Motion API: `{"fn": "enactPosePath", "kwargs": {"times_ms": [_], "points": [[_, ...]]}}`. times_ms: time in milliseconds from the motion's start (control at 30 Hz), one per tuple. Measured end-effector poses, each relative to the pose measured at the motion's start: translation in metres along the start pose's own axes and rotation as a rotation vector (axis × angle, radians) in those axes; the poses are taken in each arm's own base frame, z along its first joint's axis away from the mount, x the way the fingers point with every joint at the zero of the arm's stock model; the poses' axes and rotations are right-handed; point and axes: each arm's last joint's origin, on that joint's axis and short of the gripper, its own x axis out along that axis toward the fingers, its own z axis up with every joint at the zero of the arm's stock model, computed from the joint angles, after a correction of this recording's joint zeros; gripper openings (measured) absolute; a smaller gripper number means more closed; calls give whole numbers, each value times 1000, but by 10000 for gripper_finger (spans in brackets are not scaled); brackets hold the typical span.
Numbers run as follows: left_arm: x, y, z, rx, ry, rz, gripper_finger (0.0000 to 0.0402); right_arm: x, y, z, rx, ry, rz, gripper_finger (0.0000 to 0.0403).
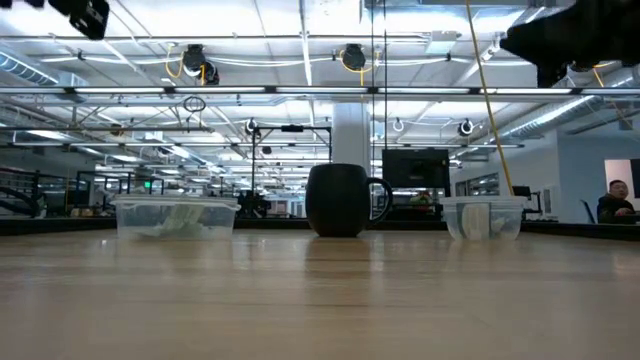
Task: Pick and place Stevia / Truvia into bins
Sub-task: Return to Home Position
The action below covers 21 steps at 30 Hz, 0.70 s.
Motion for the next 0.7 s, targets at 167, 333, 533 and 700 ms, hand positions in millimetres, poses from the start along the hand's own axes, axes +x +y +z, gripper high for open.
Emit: {"fn": "enactPosePath", "kwargs": {"times_ms": [167,333,533,700], "points": [[12,3,-25,3,-14,88,118,-3,-3,-23,-16,-24,-31,95],[17,13,-34,19,-36,182,118,-8,-7,-23,-17,-186,-51,95],[-3,25,-21,27,-115,274,118,-11,-9,-19,-18,-230,-58,95],[-20,26,-24,25,-138,176,118,-10,-8,-23,-36,-197,-56,95]]}}
